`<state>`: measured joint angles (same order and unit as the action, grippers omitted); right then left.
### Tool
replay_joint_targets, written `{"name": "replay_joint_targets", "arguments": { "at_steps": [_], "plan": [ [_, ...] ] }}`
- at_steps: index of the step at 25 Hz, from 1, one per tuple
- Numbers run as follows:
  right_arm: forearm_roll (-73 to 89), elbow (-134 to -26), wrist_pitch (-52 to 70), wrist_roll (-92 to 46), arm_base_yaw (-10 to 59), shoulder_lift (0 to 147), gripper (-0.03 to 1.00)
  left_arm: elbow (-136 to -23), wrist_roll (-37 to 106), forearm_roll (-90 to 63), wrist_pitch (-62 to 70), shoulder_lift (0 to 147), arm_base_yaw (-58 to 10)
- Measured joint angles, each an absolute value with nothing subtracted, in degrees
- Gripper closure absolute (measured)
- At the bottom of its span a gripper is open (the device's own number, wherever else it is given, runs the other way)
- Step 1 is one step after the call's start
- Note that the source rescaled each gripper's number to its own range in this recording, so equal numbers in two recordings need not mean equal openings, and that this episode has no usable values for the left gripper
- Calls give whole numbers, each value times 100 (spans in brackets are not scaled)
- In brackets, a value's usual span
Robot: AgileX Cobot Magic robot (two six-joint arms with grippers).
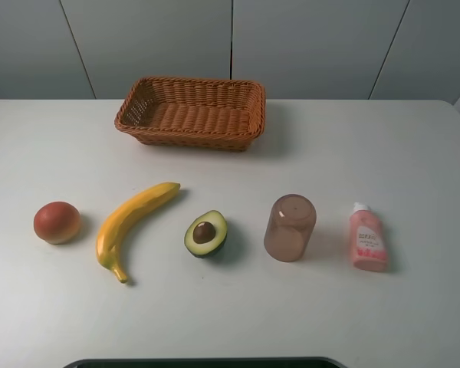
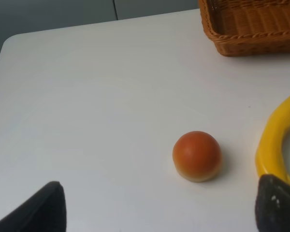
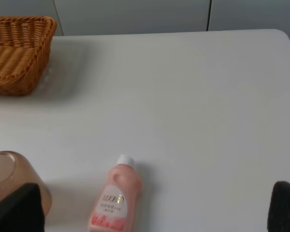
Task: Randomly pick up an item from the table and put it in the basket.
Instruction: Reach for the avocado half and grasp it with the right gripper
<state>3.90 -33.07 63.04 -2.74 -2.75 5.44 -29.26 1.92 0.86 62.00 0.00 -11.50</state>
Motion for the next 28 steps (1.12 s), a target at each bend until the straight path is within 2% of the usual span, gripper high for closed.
{"name": "replay_joint_targets", "arguments": {
  "at_steps": [9, 20, 24, 28],
  "plan": [
    [652, -5133, 6429, -960, -275, 3124, -3, -2926, 192, 86, 6200, 0, -1150],
    [2325, -6139, 6231, -2272, -233, 5247, -3, -2926, 192, 86, 6200, 0, -1150],
    [2452, -6199, 5726, -2363, 395, 5834, -3, -2926, 181, 86, 6200, 0, -1150],
    [2360, -6206, 5156, -2138, 1339, 6537, -3, -2926, 169, 86, 6200, 0, -1150]
  ]
}}
